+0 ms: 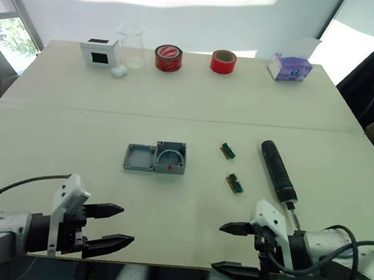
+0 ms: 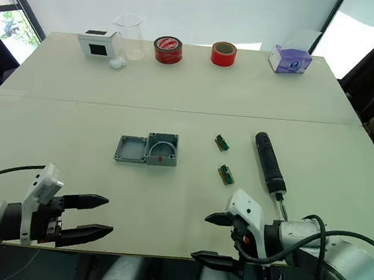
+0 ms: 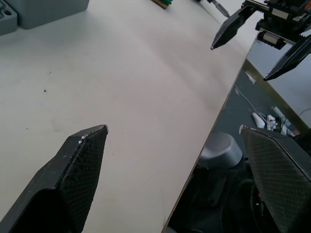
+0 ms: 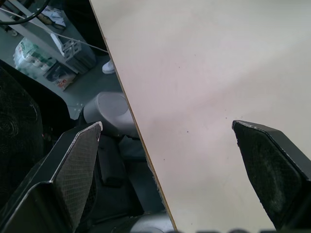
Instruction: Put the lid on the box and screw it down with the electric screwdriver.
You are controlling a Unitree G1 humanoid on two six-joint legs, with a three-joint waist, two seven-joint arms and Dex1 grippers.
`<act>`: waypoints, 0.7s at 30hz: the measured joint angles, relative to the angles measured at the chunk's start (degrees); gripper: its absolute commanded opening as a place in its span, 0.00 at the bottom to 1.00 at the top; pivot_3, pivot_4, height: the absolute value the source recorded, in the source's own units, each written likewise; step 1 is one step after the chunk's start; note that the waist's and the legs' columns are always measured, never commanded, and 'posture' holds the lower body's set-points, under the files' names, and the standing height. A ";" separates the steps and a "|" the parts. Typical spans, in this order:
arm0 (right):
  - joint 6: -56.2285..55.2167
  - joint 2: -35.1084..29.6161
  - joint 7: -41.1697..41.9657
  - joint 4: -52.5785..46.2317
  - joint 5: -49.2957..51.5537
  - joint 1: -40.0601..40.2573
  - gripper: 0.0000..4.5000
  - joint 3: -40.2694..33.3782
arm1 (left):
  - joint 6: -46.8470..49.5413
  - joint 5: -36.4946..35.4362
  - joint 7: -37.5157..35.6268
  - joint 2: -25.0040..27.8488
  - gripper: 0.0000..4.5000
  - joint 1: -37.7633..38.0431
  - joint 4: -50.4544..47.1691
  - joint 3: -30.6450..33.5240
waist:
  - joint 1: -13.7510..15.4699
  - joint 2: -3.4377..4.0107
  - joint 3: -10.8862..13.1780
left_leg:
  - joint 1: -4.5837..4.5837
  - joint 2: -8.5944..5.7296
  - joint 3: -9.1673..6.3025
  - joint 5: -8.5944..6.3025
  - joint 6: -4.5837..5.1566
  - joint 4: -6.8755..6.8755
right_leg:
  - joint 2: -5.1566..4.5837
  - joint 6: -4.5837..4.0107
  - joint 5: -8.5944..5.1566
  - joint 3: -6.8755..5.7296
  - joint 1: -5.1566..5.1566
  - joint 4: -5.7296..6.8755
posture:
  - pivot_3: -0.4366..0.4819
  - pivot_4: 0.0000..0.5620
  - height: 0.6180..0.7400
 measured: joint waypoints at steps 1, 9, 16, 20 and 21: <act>-0.02 0.01 0.03 0.00 0.00 -0.06 1.00 0.00 | 0.01 0.00 0.00 0.00 0.99 0.00 0.00 0.04 | -0.01 0.00 0.00 | 0.00 0.00 0.00 0.00 0.00 0.00 | 0.00 0.00 0.00 0.00 0.00 0.00 | 0.48 0.27 1.00; -0.51 0.45 -0.15 -0.14 0.01 -2.71 1.00 0.04 | 1.04 -2.56 1.56 -0.53 0.99 -1.19 -0.19 0.38 | -0.01 0.00 0.00 | 0.00 0.00 0.00 0.00 0.00 0.00 | 0.00 0.00 0.00 0.00 -0.01 0.00 | 0.48 0.27 1.00; -2.33 2.39 -1.03 -0.04 -1.71 -4.88 1.00 1.30 | 1.53 -3.76 3.03 -0.62 0.99 -2.61 0.11 0.44 | -0.01 0.01 0.01 | 0.00 0.00 0.00 0.00 0.00 -0.01 | 0.01 0.00 0.00 0.00 -0.01 0.00 | 0.48 0.27 1.00; -2.34 2.57 -1.40 0.07 -1.76 -5.81 1.00 1.84 | 1.65 -3.83 4.66 -0.65 0.99 -3.14 0.14 0.52 | -0.03 0.01 0.01 | 0.00 0.00 0.00 0.00 0.00 -0.01 | 0.00 0.00 0.00 0.01 -0.01 0.00 | 0.48 0.27 1.00; -2.29 2.75 -1.69 0.17 -1.73 -6.47 1.00 1.86 | 1.67 -4.05 5.94 -1.09 0.99 -4.13 0.17 0.74 | 0.03 0.01 0.01 | 0.00 0.00 -0.01 0.00 0.00 -0.01 | 0.00 0.00 0.00 0.00 -0.01 0.00 | 0.48 0.27 1.00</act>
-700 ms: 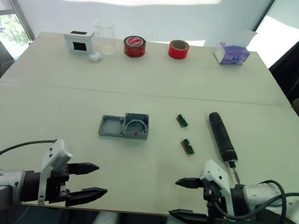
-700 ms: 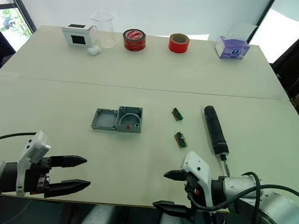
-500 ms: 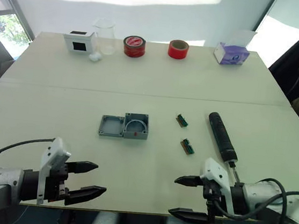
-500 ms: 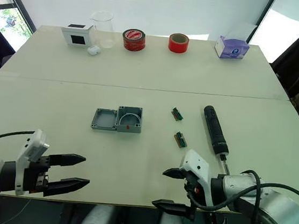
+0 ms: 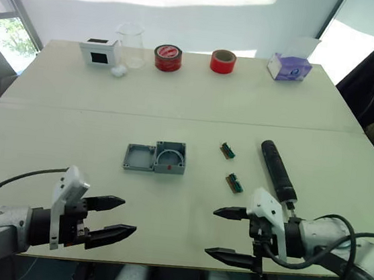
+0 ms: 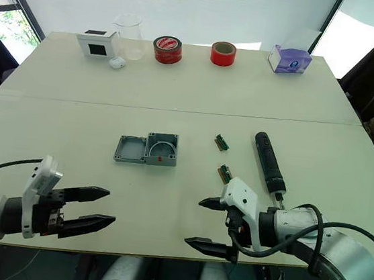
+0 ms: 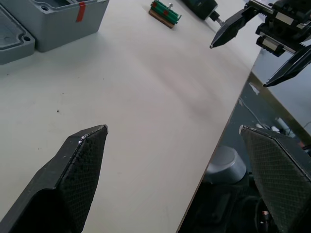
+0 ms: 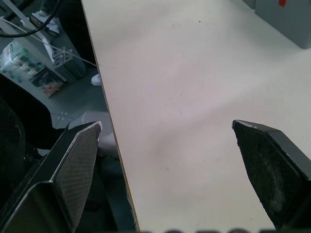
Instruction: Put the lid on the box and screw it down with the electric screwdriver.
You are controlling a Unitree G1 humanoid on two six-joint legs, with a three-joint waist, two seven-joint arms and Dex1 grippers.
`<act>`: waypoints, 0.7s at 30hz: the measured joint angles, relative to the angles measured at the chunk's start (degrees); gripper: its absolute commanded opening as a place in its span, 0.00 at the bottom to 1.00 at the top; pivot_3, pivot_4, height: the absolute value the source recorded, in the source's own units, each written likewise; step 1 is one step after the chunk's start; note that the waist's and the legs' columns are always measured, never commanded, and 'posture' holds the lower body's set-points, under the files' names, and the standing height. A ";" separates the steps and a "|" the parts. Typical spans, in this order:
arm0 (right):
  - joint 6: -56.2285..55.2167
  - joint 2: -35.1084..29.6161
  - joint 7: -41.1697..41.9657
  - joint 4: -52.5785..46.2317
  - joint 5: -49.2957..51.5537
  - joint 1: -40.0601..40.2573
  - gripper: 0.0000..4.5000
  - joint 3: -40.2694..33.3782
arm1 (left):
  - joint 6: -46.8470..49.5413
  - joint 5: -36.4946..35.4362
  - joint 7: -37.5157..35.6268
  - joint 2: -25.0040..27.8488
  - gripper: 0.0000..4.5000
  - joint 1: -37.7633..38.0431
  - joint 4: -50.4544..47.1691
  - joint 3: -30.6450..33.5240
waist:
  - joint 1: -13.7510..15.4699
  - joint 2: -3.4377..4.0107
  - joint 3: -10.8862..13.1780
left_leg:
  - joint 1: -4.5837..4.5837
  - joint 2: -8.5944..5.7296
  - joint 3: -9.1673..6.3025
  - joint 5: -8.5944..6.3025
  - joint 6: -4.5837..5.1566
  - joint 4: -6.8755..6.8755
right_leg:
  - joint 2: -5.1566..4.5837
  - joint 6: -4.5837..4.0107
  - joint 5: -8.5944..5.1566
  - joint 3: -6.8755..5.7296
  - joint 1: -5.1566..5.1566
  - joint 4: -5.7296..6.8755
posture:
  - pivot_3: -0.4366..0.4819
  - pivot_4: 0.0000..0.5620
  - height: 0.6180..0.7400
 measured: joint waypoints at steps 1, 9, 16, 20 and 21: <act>0.14 0.12 -0.35 0.08 0.13 -0.50 1.00 0.00 | 0.01 -0.61 1.01 -0.24 0.99 -0.93 0.02 0.10 | 0.02 0.00 0.00 | 0.00 0.00 0.00 0.00 0.00 0.00 | -0.01 0.00 0.00 0.00 -0.01 0.00 | 0.48 0.27 1.00; 6.48 1.22 -4.52 0.17 7.01 -1.99 1.00 -2.55 | 1.42 -0.63 2.17 3.57 0.99 -7.34 3.00 -0.36 | -0.03 0.00 0.01 | -0.02 0.00 -0.01 0.00 0.00 -0.02 | 0.02 -0.01 0.01 0.00 -0.02 0.00 | 0.48 0.27 1.00; 10.02 2.83 -10.60 -0.11 15.27 -10.97 1.00 -5.36 | -5.55 15.40 -7.65 15.30 0.99 -25.67 13.47 -10.49 | 0.01 -0.02 0.04 | -0.08 -0.07 0.04 -0.01 0.01 -0.06 | 0.09 -0.03 0.02 -0.10 -0.12 -0.05 | 0.48 0.27 1.00; 9.77 4.71 -14.57 -1.14 11.63 -15.29 1.00 -0.76 | -7.62 21.15 -15.68 15.71 0.99 -41.24 16.54 -22.02 | -0.14 -0.04 0.06 | -0.27 -0.14 0.06 -0.01 0.05 -0.06 | 0.08 -0.01 0.04 -0.09 -0.24 -0.03 | 0.48 0.27 1.00; 8.98 4.73 -15.02 -1.14 9.91 -15.41 1.00 0.11 | -8.11 22.76 -17.15 15.49 0.99 -43.54 16.77 -24.70 | -0.21 -0.03 0.06 | -0.30 -0.14 0.07 -0.01 0.05 -0.06 | 0.09 0.01 0.04 -0.07 -0.29 0.00 | 0.48 0.27 1.00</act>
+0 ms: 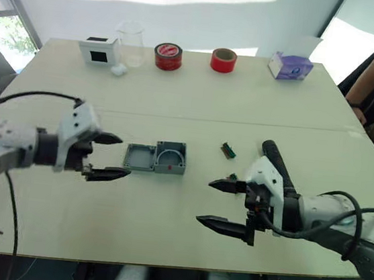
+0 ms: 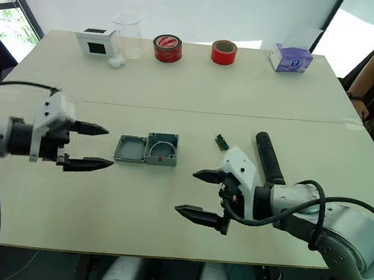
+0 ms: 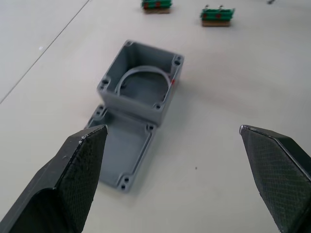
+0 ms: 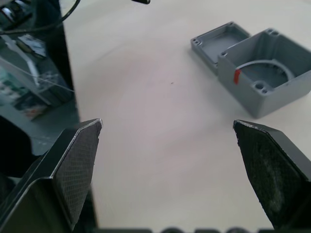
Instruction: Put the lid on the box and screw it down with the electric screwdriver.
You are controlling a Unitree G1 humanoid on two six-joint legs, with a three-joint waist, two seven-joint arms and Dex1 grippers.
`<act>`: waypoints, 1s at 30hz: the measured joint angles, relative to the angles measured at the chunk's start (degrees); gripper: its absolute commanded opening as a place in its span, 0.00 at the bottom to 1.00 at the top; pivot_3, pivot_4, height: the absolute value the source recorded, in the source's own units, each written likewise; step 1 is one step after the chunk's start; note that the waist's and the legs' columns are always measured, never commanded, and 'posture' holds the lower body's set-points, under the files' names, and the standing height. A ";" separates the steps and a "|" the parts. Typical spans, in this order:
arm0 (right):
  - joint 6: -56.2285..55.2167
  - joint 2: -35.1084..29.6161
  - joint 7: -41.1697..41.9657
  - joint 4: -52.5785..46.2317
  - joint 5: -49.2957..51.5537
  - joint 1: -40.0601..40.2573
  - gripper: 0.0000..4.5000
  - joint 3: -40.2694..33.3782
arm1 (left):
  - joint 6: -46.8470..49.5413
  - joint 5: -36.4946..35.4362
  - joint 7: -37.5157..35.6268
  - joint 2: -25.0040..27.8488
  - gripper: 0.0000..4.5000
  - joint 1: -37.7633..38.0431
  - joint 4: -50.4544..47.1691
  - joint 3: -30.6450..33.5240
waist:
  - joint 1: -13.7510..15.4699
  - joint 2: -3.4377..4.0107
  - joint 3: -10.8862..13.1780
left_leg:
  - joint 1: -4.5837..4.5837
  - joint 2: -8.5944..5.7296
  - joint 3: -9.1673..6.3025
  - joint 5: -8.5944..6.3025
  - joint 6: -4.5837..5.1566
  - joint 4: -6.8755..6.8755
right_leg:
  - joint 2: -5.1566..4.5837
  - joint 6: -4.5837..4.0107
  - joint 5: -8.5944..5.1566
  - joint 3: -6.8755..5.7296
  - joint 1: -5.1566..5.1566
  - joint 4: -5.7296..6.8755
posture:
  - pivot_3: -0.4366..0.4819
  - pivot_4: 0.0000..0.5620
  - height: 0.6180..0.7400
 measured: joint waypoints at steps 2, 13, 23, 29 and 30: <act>-1.48 -0.03 -0.03 0.33 -3.35 0.16 1.00 1.46 | -1.06 3.89 -2.98 -1.64 0.99 -4.74 0.84 -5.59 | 0.04 0.00 0.00 | -0.04 0.01 0.00 0.01 0.00 0.00 | 0.05 0.02 0.00 -0.02 -0.03 0.02 | 0.48 0.27 1.00; -7.20 3.26 -0.46 1.05 -11.22 6.03 1.00 3.77 | -9.67 19.05 -16.65 -19.75 0.99 -22.98 19.35 -25.44 | -0.24 -0.17 0.09 | -0.06 0.03 -0.05 0.02 0.07 0.19 | 0.23 0.37 0.08 -0.04 0.06 0.20 | 0.48 0.27 1.00; -6.96 6.69 -5.26 -1.13 -12.20 7.95 1.00 3.69 | -9.38 29.54 -22.10 -24.75 0.99 -31.45 30.02 -31.65 | -0.05 -0.19 0.10 | -0.05 0.04 -0.11 0.02 0.07 0.21 | 0.24 0.47 0.02 -0.04 0.04 0.34 | 0.48 0.27 1.00; -5.66 7.52 -6.74 -1.72 -11.57 7.48 1.00 3.69 | -11.04 33.80 -23.02 -26.50 0.94 -31.48 32.61 -32.09 | 0.09 -0.19 0.10 | -0.04 0.03 -0.12 0.02 0.07 0.25 | 0.24 0.47 0.02 -0.04 0.05 0.36 | 0.48 0.27 1.00; -5.38 7.61 -6.90 -1.72 -11.54 7.24 1.00 3.69 | -11.63 34.70 -23.01 -27.05 0.88 -31.51 33.53 -32.08 | 0.07 -0.19 0.10 | -0.04 0.03 -0.12 0.02 0.07 0.26 | 0.23 0.47 0.02 -0.04 0.06 0.36 | 0.48 0.27 1.00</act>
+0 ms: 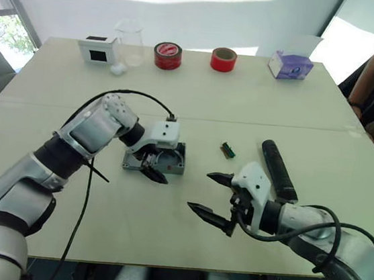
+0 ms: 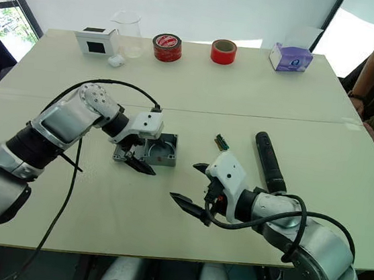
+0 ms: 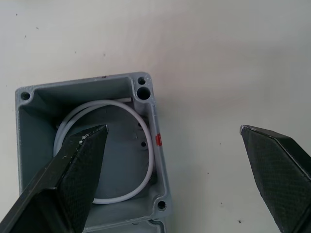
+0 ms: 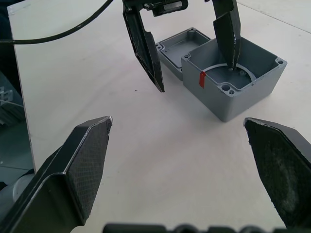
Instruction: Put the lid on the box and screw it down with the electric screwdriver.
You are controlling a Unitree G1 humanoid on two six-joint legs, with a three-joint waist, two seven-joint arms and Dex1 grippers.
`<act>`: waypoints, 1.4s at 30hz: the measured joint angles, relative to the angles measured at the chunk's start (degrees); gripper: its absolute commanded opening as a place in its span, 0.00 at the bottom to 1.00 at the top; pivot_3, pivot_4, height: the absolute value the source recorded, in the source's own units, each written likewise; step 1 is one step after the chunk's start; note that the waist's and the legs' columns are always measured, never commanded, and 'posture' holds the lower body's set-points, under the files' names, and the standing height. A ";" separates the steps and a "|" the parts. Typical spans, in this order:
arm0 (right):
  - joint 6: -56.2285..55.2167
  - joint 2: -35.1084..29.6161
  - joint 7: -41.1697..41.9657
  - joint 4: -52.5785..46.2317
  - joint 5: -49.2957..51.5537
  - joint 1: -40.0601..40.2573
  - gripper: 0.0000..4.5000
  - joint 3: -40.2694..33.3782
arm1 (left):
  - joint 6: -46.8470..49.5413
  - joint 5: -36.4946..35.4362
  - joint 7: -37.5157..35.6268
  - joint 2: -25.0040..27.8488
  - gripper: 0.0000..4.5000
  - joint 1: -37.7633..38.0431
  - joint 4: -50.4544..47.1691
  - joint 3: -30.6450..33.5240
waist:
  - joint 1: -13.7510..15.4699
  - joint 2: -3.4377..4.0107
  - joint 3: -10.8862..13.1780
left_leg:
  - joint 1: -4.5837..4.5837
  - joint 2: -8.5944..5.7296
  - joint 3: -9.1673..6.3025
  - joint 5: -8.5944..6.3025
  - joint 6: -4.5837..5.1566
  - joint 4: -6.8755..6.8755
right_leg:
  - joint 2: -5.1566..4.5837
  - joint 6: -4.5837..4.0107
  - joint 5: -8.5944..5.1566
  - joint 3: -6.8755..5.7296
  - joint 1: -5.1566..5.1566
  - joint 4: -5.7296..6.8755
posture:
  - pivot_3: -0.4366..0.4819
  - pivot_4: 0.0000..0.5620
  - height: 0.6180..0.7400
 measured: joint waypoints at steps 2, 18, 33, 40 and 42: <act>0.09 0.09 -0.20 0.00 0.08 -0.46 1.00 -0.04 | -1.01 1.32 0.18 -1.28 0.73 -0.02 2.02 -0.12 | 0.00 0.00 0.00 | 0.00 0.00 -0.01 0.00 0.00 0.00 | 0.00 0.00 0.00 0.00 0.00 0.01 | 0.48 0.27 1.00; 2.02 0.49 -1.53 0.00 1.06 -2.20 1.00 -1.49 | -6.93 6.67 -0.27 -5.61 0.04 -0.06 8.23 0.12 | 0.07 0.00 0.00 | 0.00 -0.01 -0.01 0.00 0.00 0.03 | 0.00 0.01 0.00 0.00 0.02 0.04 | 0.48 0.27 1.00; 5.60 -4.82 1.95 -1.61 9.44 1.53 1.00 -6.49 | -33.31 -6.95 -10.20 -5.74 0.04 -13.72 21.62 -10.98 | 0.02 -0.01 0.00 | -0.02 -0.02 -0.01 -0.01 0.02 0.06 | -0.05 0.01 0.01 0.00 0.00 0.04 | 0.48 0.27 1.00; 5.84 -4.75 -2.58 -5.19 11.00 6.24 1.00 -8.45 | -44.71 -13.16 -10.26 -6.22 0.04 -16.98 29.03 -24.69 | 0.02 -0.04 0.02 | -0.05 -0.02 -0.01 -0.01 0.03 0.09 | -0.06 0.01 0.01 0.01 -0.01 0.05 | 0.48 0.27 1.00; 5.79 -4.59 -3.51 -5.95 11.27 7.23 1.00 -8.59 | -48.05 -13.51 -10.25 -7.04 0.04 -18.23 31.68 -25.38 | 0.04 -0.04 0.02 | -0.05 -0.02 -0.01 -0.02 0.04 0.12 | -0.05 0.01 0.01 0.00 0.00 0.05 | 0.48 0.27 1.00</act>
